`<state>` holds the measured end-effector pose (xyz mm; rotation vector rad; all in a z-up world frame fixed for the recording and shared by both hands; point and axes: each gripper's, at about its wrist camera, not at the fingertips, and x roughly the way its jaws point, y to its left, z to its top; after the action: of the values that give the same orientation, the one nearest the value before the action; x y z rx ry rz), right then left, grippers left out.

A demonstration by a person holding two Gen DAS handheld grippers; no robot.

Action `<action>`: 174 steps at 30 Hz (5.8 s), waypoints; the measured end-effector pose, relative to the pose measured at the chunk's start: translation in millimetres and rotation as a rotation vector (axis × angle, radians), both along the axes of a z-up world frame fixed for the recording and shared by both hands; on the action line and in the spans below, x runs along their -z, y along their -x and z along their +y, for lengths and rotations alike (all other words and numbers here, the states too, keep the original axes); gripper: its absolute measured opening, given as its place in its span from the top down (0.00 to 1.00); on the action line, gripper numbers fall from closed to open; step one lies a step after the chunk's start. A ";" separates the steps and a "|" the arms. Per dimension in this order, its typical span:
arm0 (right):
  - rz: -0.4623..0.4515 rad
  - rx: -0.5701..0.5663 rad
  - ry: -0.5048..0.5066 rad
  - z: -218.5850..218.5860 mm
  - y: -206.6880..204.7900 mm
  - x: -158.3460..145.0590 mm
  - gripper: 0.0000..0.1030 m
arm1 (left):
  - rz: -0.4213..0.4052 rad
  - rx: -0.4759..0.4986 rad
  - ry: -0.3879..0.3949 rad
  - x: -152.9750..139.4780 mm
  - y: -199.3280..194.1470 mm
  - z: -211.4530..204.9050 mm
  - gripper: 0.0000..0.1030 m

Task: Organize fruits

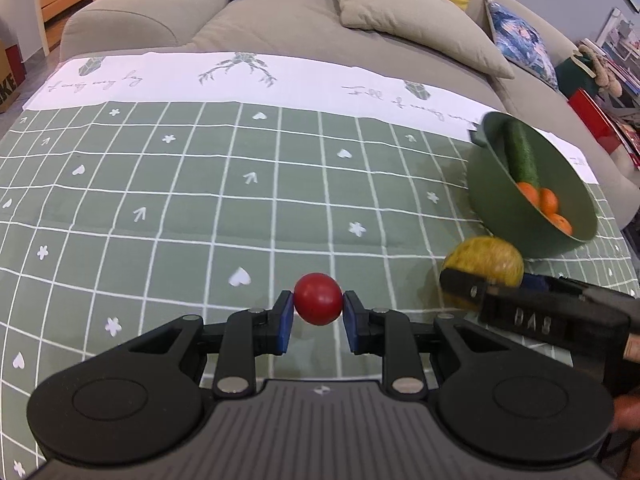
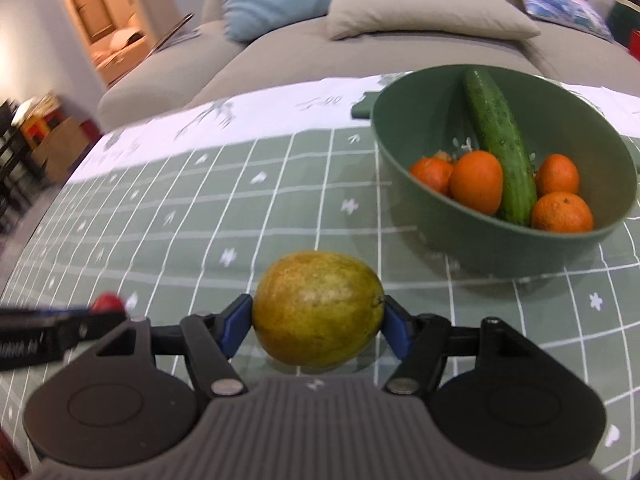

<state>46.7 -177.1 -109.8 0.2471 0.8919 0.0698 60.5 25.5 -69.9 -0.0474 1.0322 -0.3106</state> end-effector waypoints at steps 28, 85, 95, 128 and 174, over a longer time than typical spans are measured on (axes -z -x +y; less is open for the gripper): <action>-0.114 -0.113 0.124 -127.7 66.0 -94.8 0.37 | -0.063 0.360 0.081 -69.1 -14.1 -161.1 0.72; 0.014 -0.252 0.382 -163.0 -76.6 -54.8 0.37 | 0.018 0.478 -0.084 -17.5 -105.5 -232.0 0.51; 0.034 -0.297 0.442 -159.6 -105.2 -44.8 0.37 | -0.019 0.431 -0.084 -36.9 -101.8 -211.5 0.51; -0.111 -0.130 0.319 -125.1 -38.2 -153.4 0.17 | -0.315 0.200 -0.087 -122.4 -21.7 -122.5 0.22; -0.277 0.117 0.210 -12.7 142.3 -115.7 0.05 | -0.319 -0.024 -0.199 -74.7 92.1 -40.0 0.04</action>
<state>-95.6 -189.8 5.8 0.0897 0.6026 -0.0960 -31.6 -14.5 4.8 0.1646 0.7411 -0.1852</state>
